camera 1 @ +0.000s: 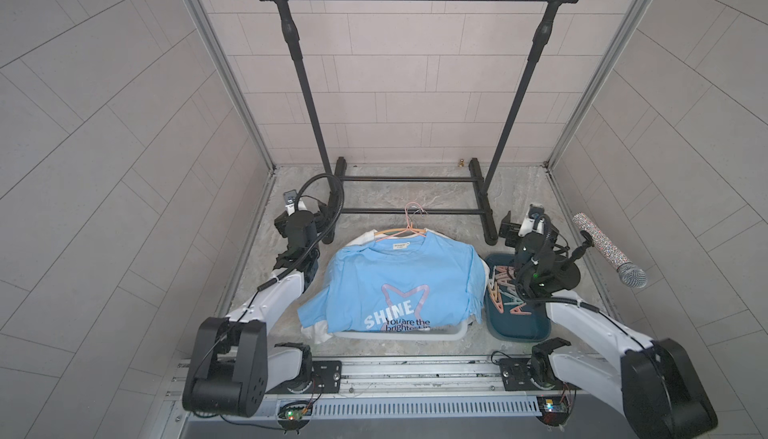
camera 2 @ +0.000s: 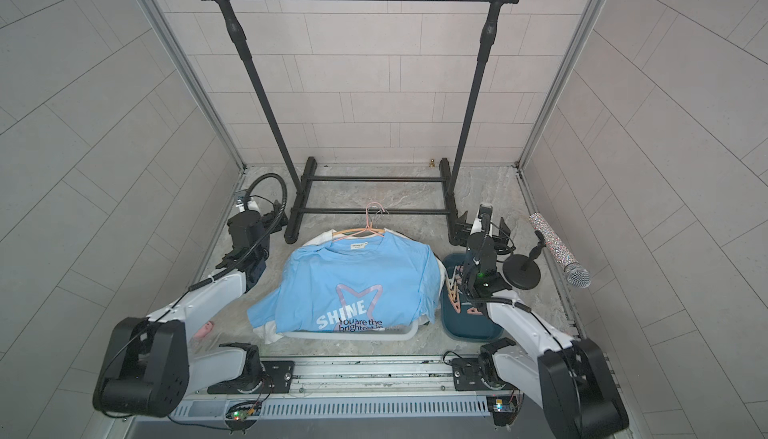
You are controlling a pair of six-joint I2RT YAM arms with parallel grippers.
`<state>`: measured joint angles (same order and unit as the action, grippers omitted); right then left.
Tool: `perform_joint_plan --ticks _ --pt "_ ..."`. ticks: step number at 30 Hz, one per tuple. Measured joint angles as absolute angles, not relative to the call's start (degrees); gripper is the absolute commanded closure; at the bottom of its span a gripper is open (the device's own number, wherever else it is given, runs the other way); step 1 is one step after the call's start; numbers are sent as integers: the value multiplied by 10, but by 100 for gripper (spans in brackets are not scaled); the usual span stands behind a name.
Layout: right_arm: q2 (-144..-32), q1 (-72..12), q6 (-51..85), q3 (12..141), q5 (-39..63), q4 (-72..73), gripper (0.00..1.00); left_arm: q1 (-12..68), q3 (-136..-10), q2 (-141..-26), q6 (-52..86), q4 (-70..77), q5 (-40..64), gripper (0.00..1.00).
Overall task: Use clothespins to secure the t-shirt on both sides of the hanger
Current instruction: Pick up the clothespin from the storage box.
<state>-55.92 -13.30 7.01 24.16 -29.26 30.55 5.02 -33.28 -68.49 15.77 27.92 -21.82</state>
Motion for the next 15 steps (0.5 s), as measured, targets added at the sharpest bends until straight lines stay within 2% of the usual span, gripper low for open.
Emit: perform_joint_plan --ticks 3,8,12,15 --pt "-474 -128 151 280 -298 163 0 49 -330 -645 264 232 -255 0" --pt "-366 -98 256 303 -260 -16 2 45 -329 -543 364 143 -190 0" --pt "-353 -82 317 346 -212 -148 6 44 -329 -477 430 130 -111 0" --pt "-368 -74 352 377 -177 -233 15 40 -347 -469 458 84 -10 4"
